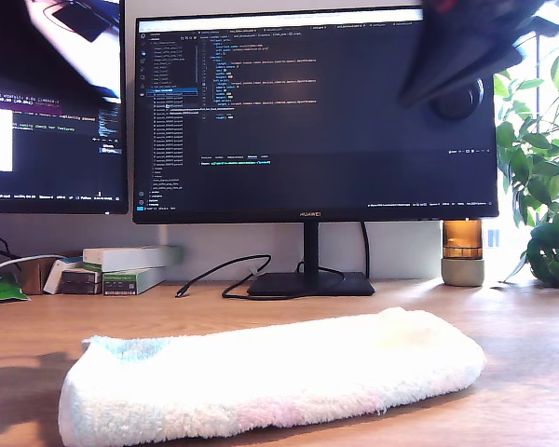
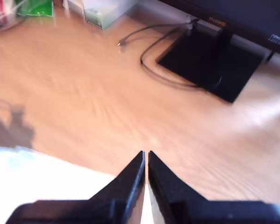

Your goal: Fold the tea towel to a neat square and place it to the right

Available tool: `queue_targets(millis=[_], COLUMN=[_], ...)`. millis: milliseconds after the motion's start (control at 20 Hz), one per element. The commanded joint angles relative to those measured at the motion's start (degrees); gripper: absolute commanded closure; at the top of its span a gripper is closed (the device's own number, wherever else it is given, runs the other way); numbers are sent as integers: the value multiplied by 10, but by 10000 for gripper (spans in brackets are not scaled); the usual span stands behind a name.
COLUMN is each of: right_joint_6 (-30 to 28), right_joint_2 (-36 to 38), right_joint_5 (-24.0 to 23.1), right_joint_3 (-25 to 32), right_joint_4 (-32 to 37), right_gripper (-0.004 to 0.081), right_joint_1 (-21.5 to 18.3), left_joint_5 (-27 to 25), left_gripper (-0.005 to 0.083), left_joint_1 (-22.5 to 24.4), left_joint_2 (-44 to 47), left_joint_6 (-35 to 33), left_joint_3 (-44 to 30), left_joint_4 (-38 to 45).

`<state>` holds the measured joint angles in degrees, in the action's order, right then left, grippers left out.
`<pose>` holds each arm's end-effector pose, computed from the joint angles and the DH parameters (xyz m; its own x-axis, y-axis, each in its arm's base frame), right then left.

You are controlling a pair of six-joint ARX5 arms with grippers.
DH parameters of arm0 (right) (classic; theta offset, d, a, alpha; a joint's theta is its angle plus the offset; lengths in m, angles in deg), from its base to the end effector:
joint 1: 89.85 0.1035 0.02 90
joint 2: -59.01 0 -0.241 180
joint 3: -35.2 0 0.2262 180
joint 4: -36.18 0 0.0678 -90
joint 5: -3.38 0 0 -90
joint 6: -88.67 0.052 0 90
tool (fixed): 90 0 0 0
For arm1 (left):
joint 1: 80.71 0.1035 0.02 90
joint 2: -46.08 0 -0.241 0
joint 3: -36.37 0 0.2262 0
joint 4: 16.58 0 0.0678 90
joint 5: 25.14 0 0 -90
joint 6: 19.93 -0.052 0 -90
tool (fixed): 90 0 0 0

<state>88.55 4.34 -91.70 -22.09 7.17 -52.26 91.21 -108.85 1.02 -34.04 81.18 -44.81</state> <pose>0.1722 0.1267 0.2573 0.7610 0.4741 -0.4427 -0.5455 0.8371 -0.0412 0.1448 -0.1036 0.2186 0.4852 -0.7629 -0.4273 0.8460 0.5331 0.0090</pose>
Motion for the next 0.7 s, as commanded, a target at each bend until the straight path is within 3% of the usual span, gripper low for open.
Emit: queue_targets(millis=[0,200,350,650], right_joint_6=[19,33,49,125], right_joint_2=[29,67,48,-33], right_joint_5=[0,23,50,113], right_joint_3=[54,121,126,126], right_joint_4=[20,8,-25,5], right_gripper=[781,781,781,781], right_joint_1=[4,13,14,10], left_joint_5=[6,11,19,33], left_gripper=[793,793,793,793], left_joint_1=[-1,-1,-2,-2], left_joint_2=[-3,-9,-39,-169], left_joint_6=[2,2,2,2], left_joint_3=[-11,-11,-11,-6], left_joint_4=[5,-7,-11,14])
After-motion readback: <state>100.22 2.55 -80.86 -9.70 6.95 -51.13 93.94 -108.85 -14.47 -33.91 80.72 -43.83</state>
